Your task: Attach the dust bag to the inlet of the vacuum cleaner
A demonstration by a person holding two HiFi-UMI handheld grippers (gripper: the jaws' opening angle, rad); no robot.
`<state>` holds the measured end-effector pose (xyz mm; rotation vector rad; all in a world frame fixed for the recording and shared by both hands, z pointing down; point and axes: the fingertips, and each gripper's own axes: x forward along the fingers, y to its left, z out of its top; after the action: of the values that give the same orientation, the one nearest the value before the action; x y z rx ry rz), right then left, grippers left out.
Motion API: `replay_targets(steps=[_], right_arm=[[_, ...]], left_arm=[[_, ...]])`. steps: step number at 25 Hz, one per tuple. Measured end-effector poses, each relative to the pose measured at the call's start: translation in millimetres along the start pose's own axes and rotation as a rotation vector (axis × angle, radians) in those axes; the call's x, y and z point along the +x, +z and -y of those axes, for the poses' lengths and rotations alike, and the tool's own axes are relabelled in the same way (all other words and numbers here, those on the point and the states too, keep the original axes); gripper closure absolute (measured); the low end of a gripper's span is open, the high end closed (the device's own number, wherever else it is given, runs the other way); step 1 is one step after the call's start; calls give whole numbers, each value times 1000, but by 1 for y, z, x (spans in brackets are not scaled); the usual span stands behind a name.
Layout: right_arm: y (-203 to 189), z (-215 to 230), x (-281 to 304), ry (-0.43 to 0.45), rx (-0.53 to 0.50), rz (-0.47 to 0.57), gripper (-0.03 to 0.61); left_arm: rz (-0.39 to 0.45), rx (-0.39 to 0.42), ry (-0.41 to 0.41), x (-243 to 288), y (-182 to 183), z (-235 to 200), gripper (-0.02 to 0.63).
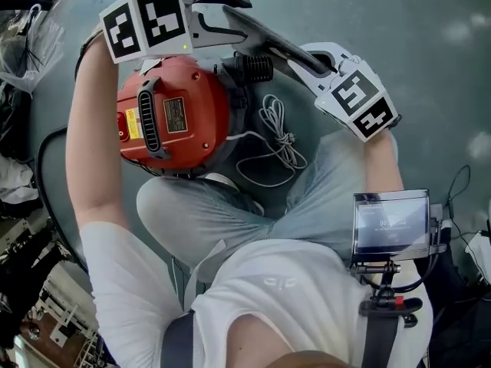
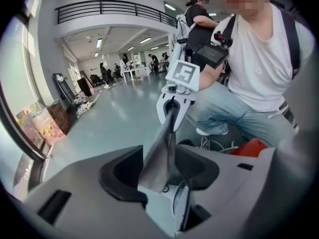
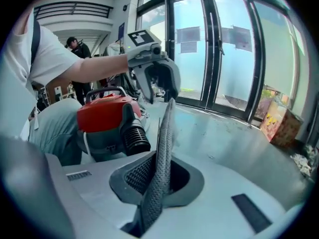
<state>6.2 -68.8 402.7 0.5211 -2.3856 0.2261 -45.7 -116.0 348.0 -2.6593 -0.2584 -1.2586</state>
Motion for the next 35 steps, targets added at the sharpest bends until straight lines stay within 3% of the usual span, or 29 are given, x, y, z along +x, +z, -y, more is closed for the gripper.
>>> replay_targets(steps=[2,4,6,13,18,21,26,32,34,35], right_arm=[[6,8,-5,-19,21,38,545],[10,8,-7,-25,-8,41,545],[7,5,-4,-28,-39,8,545],[-1,7,0,-98,-143,-78,545],[16,8,-8,-146,-200,-6,545],[19,3,-8,-154,-256,-14,545],[16,3,-12,-89,-136,10,545],[-5,-18,-6,130,84,71,542],[-14,-17,-6,127,85,32,539],[-23,-14,-6,106,77,-10,505]], left_arm=[[-29,14,8,3,-1,2,408],[-77,67,96,10,-5,-11,408],[-71,93,166,11,-2,-21,408],[-87,109,157,2,3,-13,408],[-174,144,125,22,-8,-6,408],[-167,178,133,28,-7,-13,410],[-131,179,31,43,-10,-5,556],[-116,184,-63,53,-11,10,581],[-110,184,-54,50,-12,7,581],[-96,177,-48,47,-11,4,582]])
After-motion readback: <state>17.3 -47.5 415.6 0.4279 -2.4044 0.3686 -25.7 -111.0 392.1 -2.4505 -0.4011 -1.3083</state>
